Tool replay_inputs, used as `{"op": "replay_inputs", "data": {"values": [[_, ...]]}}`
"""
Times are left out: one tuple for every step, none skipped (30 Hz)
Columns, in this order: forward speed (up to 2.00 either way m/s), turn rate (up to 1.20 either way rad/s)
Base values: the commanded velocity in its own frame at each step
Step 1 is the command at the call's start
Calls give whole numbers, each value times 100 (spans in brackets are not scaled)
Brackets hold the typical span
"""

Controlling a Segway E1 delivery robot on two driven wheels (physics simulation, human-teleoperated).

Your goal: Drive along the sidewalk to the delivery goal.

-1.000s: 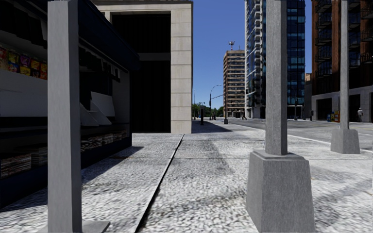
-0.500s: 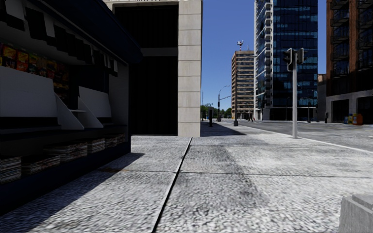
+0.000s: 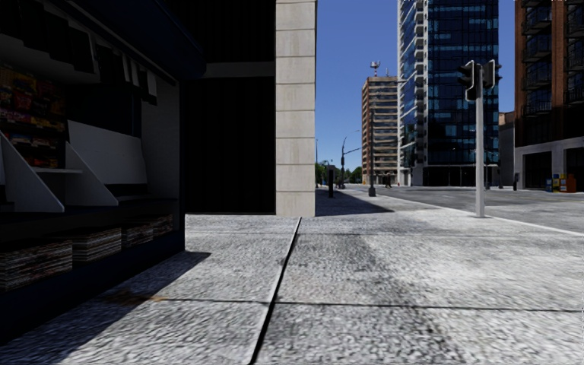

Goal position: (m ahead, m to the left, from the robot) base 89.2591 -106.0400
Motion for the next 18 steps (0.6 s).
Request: {"op": "replay_inputs", "data": {"values": [[149,-5],[149,-5],[149,-12],[149,-16],[149,-17],[149,-17],[149,-17],[151,-17],[157,-17],[157,-17],[171,-17],[200,-17],[200,-18],[200,-18],[200,-18],[200,-19],[200,-19],[200,-19]]}}
